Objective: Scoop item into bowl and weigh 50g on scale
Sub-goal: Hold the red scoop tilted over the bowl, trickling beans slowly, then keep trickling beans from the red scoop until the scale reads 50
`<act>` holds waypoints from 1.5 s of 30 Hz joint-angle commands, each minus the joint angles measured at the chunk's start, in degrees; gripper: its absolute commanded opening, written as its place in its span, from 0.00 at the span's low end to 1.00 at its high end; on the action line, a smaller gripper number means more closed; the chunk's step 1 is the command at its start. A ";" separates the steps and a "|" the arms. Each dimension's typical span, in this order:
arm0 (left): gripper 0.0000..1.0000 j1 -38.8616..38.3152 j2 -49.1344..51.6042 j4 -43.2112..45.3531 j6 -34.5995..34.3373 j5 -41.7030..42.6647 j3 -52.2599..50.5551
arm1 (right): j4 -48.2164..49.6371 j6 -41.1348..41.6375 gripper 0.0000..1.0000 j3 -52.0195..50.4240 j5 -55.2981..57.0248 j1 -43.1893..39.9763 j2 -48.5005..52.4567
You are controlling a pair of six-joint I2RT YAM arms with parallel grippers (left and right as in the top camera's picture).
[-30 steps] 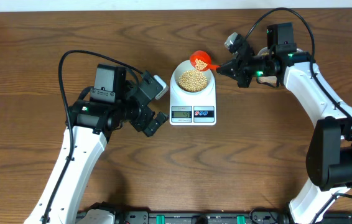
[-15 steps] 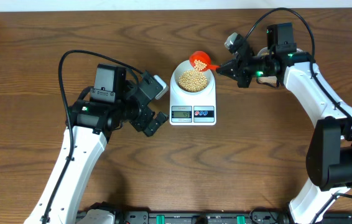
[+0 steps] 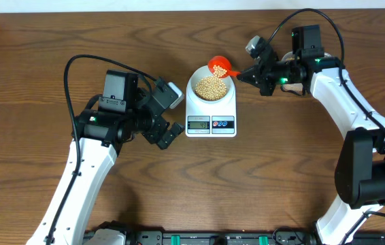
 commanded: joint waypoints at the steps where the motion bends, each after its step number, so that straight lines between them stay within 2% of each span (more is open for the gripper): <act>1: 1.00 0.24 0.33 0.02 0.96 0.52 1.25 | -0.04 0.59 0.01 -0.48 -0.22 0.66 0.50; 8: 1.00 0.24 0.33 0.02 0.96 0.52 1.25 | -0.04 0.61 0.01 -0.48 -0.55 0.66 0.48; 15: 1.00 0.24 0.33 0.02 0.96 0.55 1.25 | -0.07 0.61 0.01 -0.44 -5.81 0.66 -0.24; 20: 1.00 0.24 0.33 0.02 0.96 0.52 1.25 | -0.59 0.55 0.01 -0.48 3.08 0.83 -0.15; 45: 1.00 0.24 0.33 0.02 0.96 0.52 1.25 | 0.17 0.57 0.01 -0.48 1.88 0.72 -0.17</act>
